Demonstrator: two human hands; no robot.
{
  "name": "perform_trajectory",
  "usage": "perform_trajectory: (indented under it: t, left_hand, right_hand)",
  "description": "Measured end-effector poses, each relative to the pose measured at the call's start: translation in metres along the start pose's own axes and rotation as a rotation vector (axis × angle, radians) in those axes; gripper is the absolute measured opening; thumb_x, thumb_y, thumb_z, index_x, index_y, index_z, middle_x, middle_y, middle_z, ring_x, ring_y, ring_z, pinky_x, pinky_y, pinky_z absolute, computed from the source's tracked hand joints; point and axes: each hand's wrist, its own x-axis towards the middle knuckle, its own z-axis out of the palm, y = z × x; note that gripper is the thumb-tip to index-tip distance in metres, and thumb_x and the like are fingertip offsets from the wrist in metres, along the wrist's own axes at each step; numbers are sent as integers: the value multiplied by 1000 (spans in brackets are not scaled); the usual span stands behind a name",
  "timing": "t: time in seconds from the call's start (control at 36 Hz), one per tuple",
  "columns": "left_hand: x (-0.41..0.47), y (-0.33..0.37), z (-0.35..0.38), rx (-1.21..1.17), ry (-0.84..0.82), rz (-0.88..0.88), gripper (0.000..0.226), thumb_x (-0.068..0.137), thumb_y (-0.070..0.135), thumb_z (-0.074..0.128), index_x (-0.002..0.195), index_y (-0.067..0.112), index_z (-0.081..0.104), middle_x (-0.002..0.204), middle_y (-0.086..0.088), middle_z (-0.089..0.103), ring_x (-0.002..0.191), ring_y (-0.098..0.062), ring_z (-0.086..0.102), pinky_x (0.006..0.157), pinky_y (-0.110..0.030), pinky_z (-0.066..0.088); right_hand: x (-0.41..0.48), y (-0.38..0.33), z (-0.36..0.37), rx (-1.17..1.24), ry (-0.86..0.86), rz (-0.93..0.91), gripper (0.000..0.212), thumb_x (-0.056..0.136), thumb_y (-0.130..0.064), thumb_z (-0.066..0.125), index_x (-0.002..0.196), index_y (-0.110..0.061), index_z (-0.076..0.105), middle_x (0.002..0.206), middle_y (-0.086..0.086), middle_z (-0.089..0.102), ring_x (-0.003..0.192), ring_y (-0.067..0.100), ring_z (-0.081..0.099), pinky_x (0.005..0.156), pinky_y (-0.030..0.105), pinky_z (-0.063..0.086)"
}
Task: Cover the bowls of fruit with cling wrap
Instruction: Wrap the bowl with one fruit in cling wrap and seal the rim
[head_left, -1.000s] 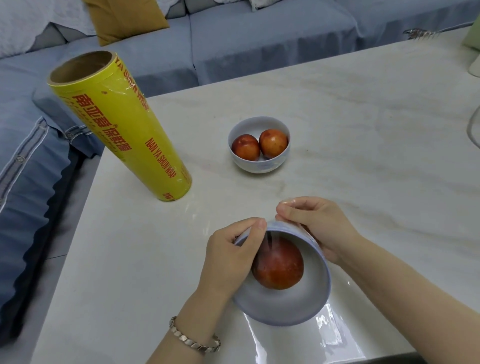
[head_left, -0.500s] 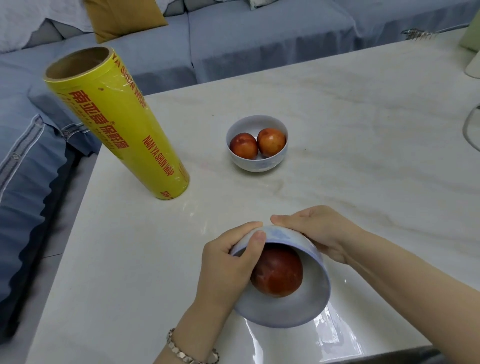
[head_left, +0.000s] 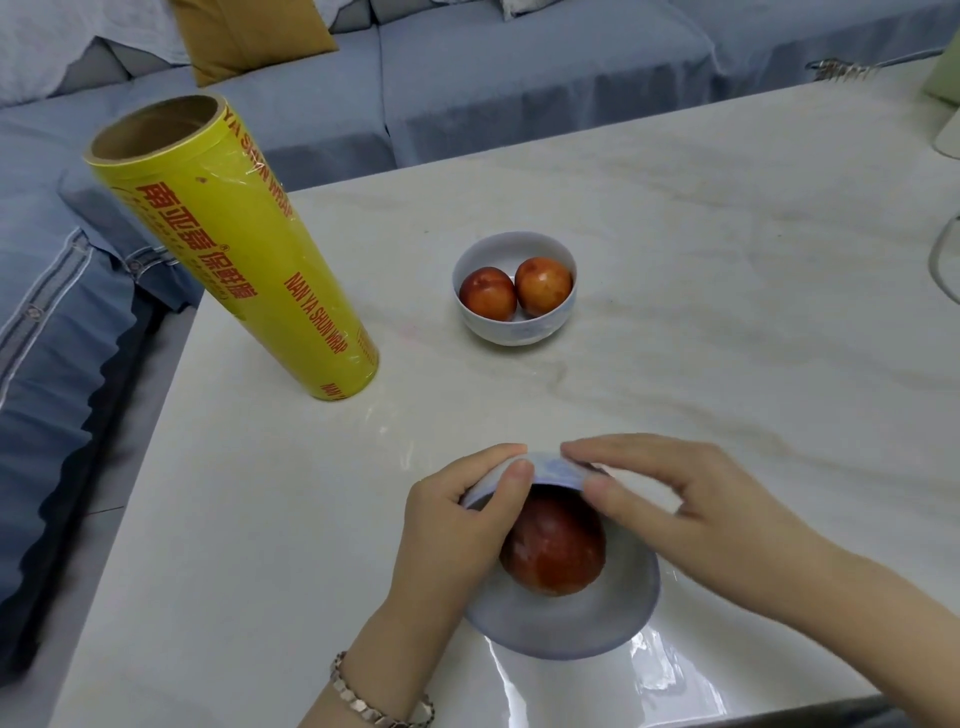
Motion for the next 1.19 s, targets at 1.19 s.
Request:
perform_trajectory:
  t: [1.19]
  left_hand:
    - [18,8,-20,-81,-106,-327,40,98,38,35,90,22,70,96,2,70,94,-13,63,84,-27,49]
  right_hand:
    - [15,27,14,418,-84,205,20,83,-24,56,98,-25,70,90,-1,75,78,3,64,69,14,52]
